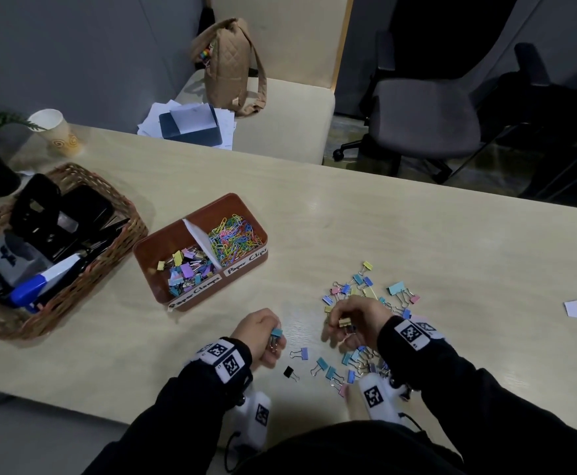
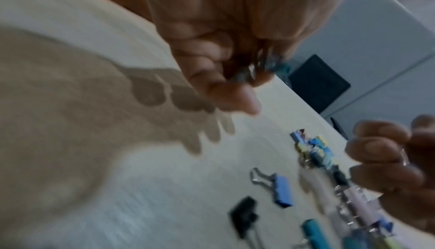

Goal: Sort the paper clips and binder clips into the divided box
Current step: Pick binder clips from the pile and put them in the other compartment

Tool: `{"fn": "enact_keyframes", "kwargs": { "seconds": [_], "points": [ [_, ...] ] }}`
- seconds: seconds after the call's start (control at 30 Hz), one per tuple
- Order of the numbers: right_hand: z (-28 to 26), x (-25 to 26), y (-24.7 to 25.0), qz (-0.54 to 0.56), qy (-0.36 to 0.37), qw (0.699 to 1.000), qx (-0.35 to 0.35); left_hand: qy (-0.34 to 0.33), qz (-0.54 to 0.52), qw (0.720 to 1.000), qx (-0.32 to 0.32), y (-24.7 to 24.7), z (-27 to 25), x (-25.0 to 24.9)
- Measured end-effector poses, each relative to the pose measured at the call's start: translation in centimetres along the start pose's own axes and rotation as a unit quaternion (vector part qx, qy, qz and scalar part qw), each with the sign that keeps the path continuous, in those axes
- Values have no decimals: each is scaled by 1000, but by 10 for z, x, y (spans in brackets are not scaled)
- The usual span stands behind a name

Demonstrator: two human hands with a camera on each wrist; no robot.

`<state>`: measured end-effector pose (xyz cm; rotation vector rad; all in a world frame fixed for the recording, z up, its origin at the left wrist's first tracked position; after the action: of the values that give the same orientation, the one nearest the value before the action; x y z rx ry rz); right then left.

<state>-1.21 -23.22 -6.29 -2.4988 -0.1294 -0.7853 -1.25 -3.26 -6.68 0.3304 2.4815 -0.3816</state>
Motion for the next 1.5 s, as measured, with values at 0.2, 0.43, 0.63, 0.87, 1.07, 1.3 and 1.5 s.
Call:
{"fn": "enact_keyframes", "kwargs": {
  "seconds": [0.2, 0.43, 0.63, 0.87, 1.07, 1.3, 1.5],
  "points": [
    [1, -11, -12, -390, -58, 917, -57, -26, 193, 981, 10, -13, 3, 3],
    [0, -20, -42, -738, -122, 663, -29, -18, 699, 712, 63, -26, -6, 12],
    [4, -15, -51, -778, -111, 618, -33, -34, 702, 709, 56, -23, 1, 12],
    [5, -6, -47, -771, -140, 620, -44, -56, 681, 729, 40, -27, 8, -1],
    [5, -5, -49, -770, -144, 619, -63, -71, 701, 708, 39, -32, 14, -1],
    [6, -9, -53, -776, -138, 611, -69, -70, 714, 696, 21, -45, 15, -5],
    [7, -3, -49, -749, -153, 639, -87, -64, 719, 692, 12, -44, 20, -4]
  ]
}}
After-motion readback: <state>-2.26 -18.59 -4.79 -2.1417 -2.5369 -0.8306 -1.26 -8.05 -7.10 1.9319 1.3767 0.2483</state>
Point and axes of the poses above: each hand's wrist, its own z-axis towards the middle knuckle, its own y-axis out of the back of the hand, x = y × z, the point moved 5 cm from there along z, towards the middle knuckle, and after that the axes turned 13 degrees about x, right-handed, at the moved point
